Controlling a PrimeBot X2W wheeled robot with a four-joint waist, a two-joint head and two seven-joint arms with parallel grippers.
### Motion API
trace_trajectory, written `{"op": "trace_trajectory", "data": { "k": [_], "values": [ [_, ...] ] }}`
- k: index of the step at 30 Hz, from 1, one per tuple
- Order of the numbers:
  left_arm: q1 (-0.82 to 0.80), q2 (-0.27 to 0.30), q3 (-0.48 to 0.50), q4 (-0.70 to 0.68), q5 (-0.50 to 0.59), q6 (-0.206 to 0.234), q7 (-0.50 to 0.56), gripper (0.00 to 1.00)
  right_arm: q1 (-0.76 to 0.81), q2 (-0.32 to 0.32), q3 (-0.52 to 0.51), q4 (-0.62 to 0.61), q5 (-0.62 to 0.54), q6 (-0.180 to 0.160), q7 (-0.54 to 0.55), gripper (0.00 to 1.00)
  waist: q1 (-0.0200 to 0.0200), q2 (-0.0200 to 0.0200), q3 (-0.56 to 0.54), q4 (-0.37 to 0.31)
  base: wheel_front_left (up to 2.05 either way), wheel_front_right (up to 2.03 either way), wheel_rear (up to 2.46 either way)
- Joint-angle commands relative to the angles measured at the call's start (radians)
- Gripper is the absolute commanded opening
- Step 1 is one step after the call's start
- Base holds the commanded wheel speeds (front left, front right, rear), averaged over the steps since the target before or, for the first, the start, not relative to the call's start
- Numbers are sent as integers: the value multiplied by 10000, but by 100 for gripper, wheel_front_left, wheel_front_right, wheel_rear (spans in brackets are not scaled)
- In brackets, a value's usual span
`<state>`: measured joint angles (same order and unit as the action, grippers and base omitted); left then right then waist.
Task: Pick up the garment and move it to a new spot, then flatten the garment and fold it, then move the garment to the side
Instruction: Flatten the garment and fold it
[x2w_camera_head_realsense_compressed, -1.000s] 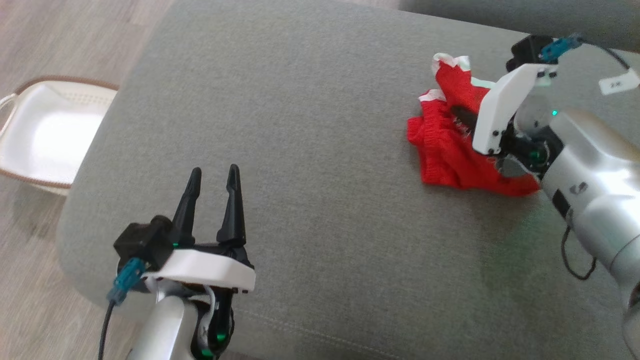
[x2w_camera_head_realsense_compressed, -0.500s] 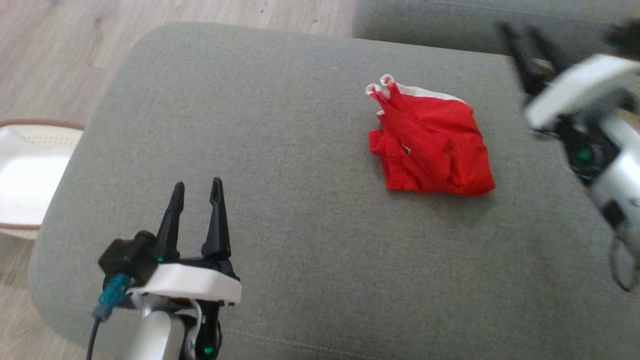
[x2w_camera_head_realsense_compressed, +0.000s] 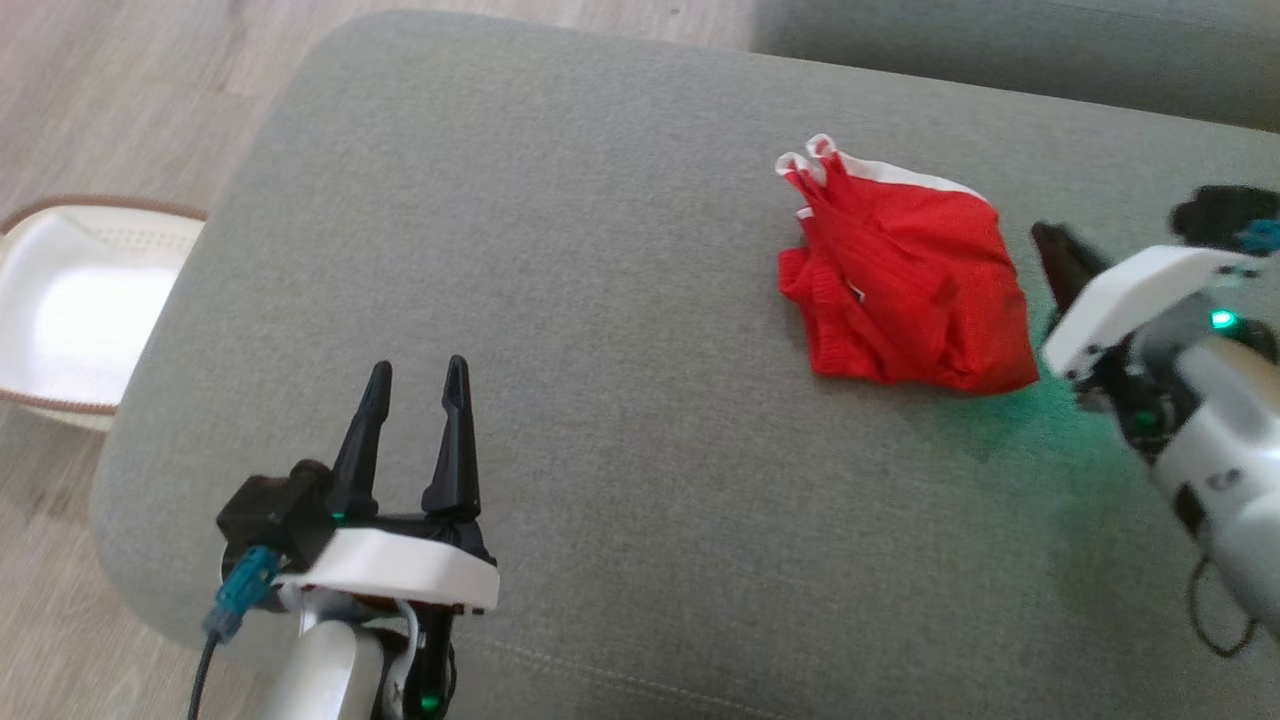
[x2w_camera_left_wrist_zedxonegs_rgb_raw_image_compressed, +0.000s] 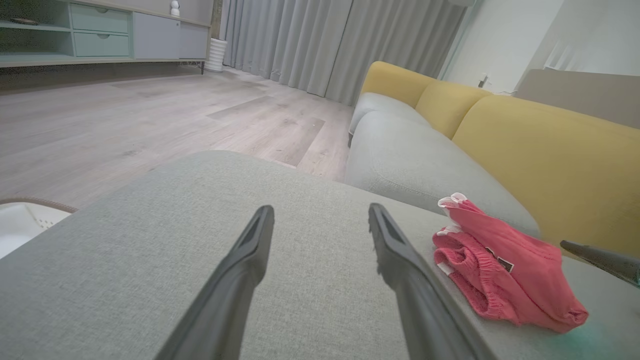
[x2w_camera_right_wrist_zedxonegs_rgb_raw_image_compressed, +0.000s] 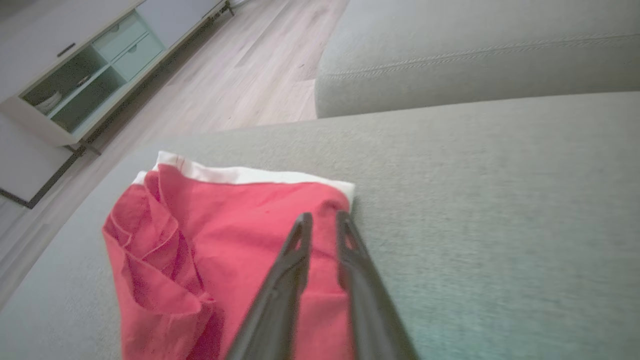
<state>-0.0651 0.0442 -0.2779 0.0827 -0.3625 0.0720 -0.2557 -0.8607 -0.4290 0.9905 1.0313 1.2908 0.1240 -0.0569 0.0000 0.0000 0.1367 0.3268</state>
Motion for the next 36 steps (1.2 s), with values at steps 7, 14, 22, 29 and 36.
{"op": "trace_trajectory", "data": {
  "k": [7,14,22,29,36],
  "values": [
    [-428,60,378,-303,27,76,-61,100,450,856,373,-635,467,67,965,0,0,0,45,303,0,0,0],
    [-345,60,444,-272,46,81,-61,100,919,1987,459,-2720,1228,67,1053,0,0,0,-159,261,0,0,0],
    [-277,60,620,-364,303,48,-61,100,968,1212,454,-4931,541,67,-835,38,0,0,-500,-162,0,0,0],
    [-149,60,1245,-634,805,-145,-61,100,1239,-273,-713,-6022,-1065,67,-2017,100,0,0,-907,-1168,0,0,0],
    [-164,107,2043,-911,1408,-551,-61,100,2927,-371,-4166,-6837,-3588,67,-2046,100,0,0,-1203,-2284,0,0,0]
  ]
}}
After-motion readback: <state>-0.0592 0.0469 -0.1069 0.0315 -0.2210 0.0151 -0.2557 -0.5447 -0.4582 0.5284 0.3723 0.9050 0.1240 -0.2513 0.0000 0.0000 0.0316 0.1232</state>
